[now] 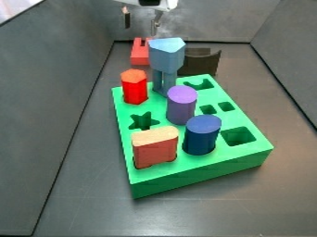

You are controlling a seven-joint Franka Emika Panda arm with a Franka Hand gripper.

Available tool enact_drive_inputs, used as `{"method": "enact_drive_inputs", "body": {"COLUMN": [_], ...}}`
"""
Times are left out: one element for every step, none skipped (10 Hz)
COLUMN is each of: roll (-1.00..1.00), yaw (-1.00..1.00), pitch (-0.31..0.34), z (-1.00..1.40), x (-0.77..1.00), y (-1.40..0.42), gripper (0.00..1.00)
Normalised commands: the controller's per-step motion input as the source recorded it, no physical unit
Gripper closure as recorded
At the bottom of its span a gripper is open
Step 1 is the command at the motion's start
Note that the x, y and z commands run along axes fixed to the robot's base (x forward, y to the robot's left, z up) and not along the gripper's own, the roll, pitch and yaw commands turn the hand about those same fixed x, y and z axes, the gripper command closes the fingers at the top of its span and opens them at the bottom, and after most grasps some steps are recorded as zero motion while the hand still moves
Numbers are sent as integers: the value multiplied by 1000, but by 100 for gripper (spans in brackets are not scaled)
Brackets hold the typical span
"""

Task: Pick up the double-square object. Move up. Rotate the double-square object. Place the double-square object on the fixture. Regrasp the double-square object. Move to above the board. Insert the double-square object.
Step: Rotate the double-square object.

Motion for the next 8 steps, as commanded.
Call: {"method": "enact_drive_inputs", "body": {"roll": [-3, -3, -4, -5, -6, -5, -6, -6], "yaw": [1000, 1000, 1000, 1000, 1000, 684, 445, 330], "pitch": [-13, -16, -18, -22, -27, -27, -27, -26], "z": [-45, -45, -45, -45, -45, -46, -46, -46], "x": [37, 37, 37, 37, 37, 36, 35, 35], "y": [2, 2, 2, 2, 2, 2, 2, 2], "gripper": [0, 0, 0, 0, 0, 0, 0, 0]}}
